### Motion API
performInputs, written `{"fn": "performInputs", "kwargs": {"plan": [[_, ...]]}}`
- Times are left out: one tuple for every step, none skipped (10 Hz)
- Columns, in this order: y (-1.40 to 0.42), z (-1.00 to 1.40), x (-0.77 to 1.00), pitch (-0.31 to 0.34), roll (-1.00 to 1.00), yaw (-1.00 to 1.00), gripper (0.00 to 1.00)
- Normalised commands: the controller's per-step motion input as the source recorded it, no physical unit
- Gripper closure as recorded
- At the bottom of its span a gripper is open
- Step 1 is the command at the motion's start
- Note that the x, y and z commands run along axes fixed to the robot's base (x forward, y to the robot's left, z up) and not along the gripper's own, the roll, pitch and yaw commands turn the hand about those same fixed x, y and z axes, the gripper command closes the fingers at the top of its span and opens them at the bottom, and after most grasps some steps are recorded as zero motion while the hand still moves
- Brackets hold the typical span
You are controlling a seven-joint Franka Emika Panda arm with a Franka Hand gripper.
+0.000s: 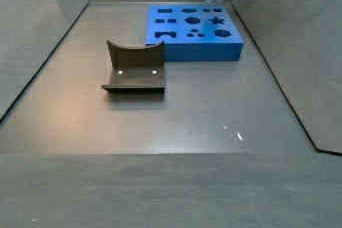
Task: Insert the square-circle object.
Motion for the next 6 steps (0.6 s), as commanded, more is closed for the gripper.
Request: {"fn": "performInputs", "kwargs": {"plan": [[-0.06, -0.26, -0.01, -0.131, -0.14, -0.94, 1.0], [-0.13, -0.23, 0.0, -0.079, -0.1, -0.91, 1.0], [-0.15, -0.33, -0.07, -0.027, -0.05, -0.64, 1.0], [-0.17, -0.41, -0.06, -0.036, -0.11, -0.61, 1.0], [-0.13, -0.31, -0.01, -0.02, -0.11, -0.6, 1.0], [0.0, -0.23, 0.0, 0.0, -0.03, -0.45, 1.0]]}}
